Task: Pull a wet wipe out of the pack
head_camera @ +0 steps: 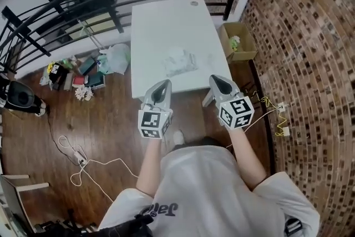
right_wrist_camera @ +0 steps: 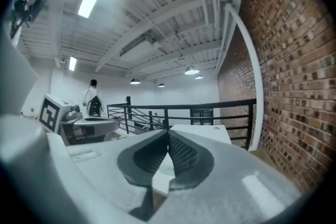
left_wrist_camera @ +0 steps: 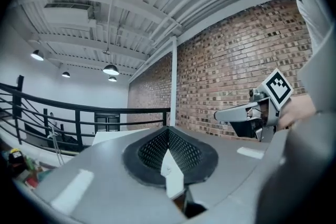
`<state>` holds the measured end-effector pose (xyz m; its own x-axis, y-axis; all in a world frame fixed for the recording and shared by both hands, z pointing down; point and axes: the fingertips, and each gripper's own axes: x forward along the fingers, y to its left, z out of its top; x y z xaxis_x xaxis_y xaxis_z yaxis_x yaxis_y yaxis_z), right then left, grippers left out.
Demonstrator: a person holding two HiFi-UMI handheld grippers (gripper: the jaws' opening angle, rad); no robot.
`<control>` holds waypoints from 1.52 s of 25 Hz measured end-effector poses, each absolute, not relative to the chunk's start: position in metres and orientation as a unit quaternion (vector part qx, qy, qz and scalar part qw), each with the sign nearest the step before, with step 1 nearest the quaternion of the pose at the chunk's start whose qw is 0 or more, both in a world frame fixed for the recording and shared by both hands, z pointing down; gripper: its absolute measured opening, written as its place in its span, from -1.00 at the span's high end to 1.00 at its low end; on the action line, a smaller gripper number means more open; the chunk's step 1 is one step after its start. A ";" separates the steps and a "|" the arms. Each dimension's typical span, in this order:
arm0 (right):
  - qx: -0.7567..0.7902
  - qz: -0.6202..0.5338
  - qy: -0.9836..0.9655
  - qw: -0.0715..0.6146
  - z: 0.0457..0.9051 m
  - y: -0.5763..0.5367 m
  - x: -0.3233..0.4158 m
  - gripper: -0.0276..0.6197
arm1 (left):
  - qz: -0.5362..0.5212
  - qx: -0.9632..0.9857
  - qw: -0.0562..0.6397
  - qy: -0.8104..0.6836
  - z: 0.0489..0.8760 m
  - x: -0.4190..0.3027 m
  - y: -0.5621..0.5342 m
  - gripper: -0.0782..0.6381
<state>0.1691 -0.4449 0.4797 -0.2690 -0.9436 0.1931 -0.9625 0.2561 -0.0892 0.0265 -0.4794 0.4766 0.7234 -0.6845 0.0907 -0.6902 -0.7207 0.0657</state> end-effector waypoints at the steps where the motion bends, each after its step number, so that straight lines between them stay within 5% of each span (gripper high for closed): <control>1: 0.612 0.089 -0.785 0.045 0.476 -0.432 0.168 0.94 | 0.026 0.926 0.052 -0.374 0.474 0.028 -0.467 0.74; 9: 0.602 0.041 -0.797 0.026 0.471 -0.261 0.167 0.94 | 0.026 0.912 0.028 -0.409 0.477 0.046 -0.291 0.74; 17: 0.592 0.150 -0.790 0.052 0.523 -0.076 0.191 0.94 | 0.079 0.901 0.061 -0.422 0.508 0.079 -0.100 0.74; 31: 0.574 0.052 -0.816 0.052 0.447 -0.041 0.124 0.94 | 0.025 0.901 0.003 -0.433 0.444 0.022 -0.050 0.74; 38: 0.546 0.045 -0.835 0.062 0.444 -0.036 0.088 0.94 | 0.029 0.898 0.028 -0.437 0.464 -0.002 -0.055 0.74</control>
<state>0.0879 -0.0365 0.4441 -0.3970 -0.9050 0.1529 -0.9161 0.4008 -0.0063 -0.0021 -0.0549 0.4638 0.6159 -0.7841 0.0770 -0.7873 -0.6161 0.0237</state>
